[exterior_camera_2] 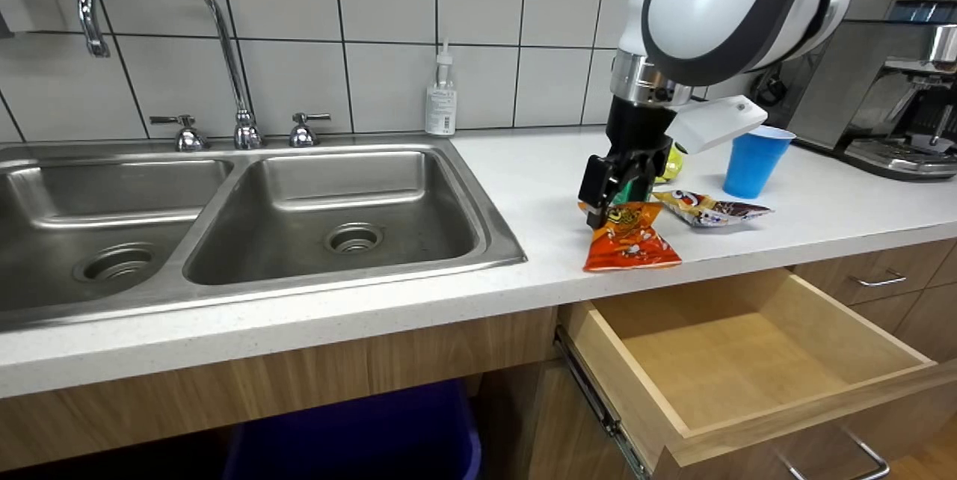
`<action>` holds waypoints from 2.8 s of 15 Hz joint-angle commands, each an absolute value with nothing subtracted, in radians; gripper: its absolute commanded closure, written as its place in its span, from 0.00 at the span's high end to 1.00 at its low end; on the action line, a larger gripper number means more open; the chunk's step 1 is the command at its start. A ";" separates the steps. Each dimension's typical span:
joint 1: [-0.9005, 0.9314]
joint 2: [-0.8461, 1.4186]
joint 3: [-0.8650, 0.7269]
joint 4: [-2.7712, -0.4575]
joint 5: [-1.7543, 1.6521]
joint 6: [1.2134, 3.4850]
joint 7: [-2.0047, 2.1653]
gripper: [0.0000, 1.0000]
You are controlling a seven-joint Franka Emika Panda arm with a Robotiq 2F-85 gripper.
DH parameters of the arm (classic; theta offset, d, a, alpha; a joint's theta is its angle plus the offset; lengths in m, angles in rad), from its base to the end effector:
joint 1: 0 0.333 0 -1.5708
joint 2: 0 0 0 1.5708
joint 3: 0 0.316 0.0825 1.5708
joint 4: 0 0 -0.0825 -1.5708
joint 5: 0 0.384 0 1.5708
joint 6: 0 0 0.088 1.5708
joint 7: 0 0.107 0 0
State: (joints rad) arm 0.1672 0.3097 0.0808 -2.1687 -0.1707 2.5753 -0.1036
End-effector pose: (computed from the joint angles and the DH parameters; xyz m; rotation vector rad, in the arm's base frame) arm 0.5560 0.1433 0.2595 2.9804 0.7391 0.1601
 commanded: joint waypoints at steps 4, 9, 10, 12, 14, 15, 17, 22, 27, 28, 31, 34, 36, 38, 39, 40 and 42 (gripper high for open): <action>0.138 0.239 0.090 -2.252 -0.181 2.583 -0.151 1.00; 0.124 0.215 0.089 -2.287 -0.178 2.581 -0.174 1.00; 0.121 0.210 0.090 -2.293 -0.176 2.579 -0.178 1.00; 0.118 0.200 0.091 -2.308 -0.172 2.579 -0.184 1.00; 0.115 0.191 0.091 -2.320 -0.169 2.577 -0.187 1.00; 0.113 0.186 0.091 -2.327 -0.169 2.579 -0.188 1.00; 0.109 0.179 0.089 -2.337 -0.168 2.580 -0.191 1.00; 0.100 0.158 0.086 -2.360 -0.168 2.583 -0.190 1.00; 0.099 0.140 0.089 -2.375 -0.160 2.581 -0.188 1.00; 0.100 0.136 0.090 -2.376 -0.159 2.578 -0.184 1.00; 0.104 0.127 0.087 -2.373 -0.156 2.561 -0.158 1.00; 0.102 0.117 0.089 -2.367 -0.116 2.552 -0.138 1.00; 0.102 0.108 0.089 -2.363 -0.090 2.550 -0.127 1.00; 0.101 0.098 0.086 -2.358 -0.063 2.548 -0.108 1.00; 0.100 0.092 0.084 -2.354 -0.053 2.549 -0.094 1.00; 0.100 0.086 0.082 -2.351 -0.043 2.547 -0.082 1.00; 0.099 0.071 0.077 -2.347 -0.036 2.552 -0.053 1.00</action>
State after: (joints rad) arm 0.1122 0.1151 0.0759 -2.3476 -0.0550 2.5736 -0.0974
